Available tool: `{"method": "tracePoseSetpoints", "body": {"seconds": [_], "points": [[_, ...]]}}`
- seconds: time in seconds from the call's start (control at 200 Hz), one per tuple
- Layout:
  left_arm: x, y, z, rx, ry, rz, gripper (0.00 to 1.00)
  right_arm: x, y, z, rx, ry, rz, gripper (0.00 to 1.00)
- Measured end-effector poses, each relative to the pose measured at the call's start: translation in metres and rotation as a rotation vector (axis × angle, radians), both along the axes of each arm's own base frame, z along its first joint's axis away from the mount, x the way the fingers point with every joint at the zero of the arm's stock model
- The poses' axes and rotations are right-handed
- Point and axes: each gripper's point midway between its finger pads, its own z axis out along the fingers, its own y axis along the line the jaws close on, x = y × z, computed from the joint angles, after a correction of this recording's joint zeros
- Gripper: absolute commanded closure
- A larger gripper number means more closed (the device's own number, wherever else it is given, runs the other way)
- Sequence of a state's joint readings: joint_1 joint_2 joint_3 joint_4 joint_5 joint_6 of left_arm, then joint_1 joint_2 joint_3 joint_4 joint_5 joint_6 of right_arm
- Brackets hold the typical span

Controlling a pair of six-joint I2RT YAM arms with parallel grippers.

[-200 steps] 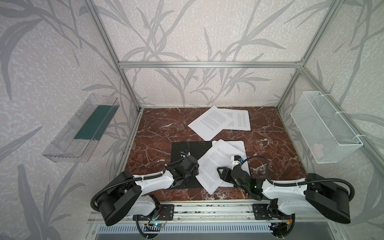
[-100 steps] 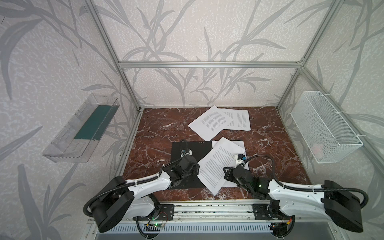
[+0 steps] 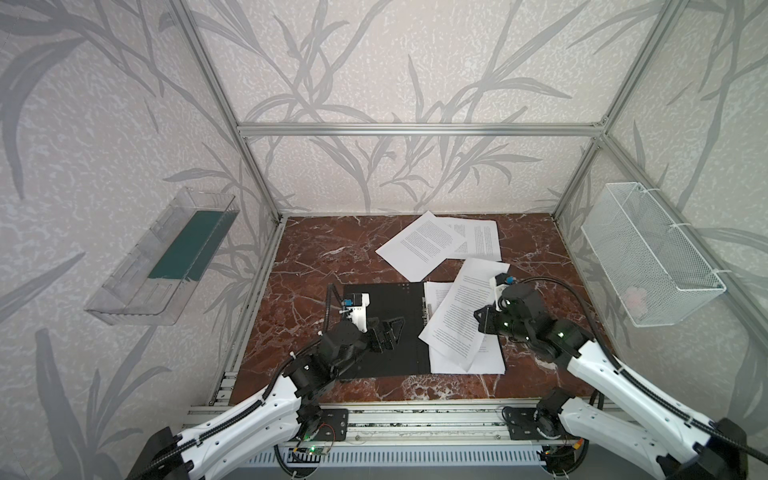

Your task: Put the files into the folder

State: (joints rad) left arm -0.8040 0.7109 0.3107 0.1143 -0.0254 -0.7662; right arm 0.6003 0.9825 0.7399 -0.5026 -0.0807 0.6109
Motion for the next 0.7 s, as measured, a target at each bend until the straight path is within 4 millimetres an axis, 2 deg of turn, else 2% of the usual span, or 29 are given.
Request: {"method": "tracePoseSetpoints", "body": {"seconds": [0.14, 0.285, 0.495, 0.7], "points": [[0.001, -0.002, -0.016, 0.044, 0.038, -0.005, 0.01, 0.002, -0.002, -0.022, -0.13, 0.102, 0.078, 1.0], [0.0, -0.005, -0.028, 0.07, 0.071, -0.018, 0.01, 0.019, -0.015, -0.038, -0.307, 0.172, 0.09, 1.0], [0.0, -0.007, -0.026, 0.06, 0.068, -0.03, 0.01, 0.041, -0.035, -0.067, -0.572, 0.272, 0.112, 1.0], [0.0, -0.01, -0.027, 0.057, 0.071, -0.038, 0.01, 0.049, -0.039, -0.086, -0.672, 0.311, 0.189, 1.0]]}}
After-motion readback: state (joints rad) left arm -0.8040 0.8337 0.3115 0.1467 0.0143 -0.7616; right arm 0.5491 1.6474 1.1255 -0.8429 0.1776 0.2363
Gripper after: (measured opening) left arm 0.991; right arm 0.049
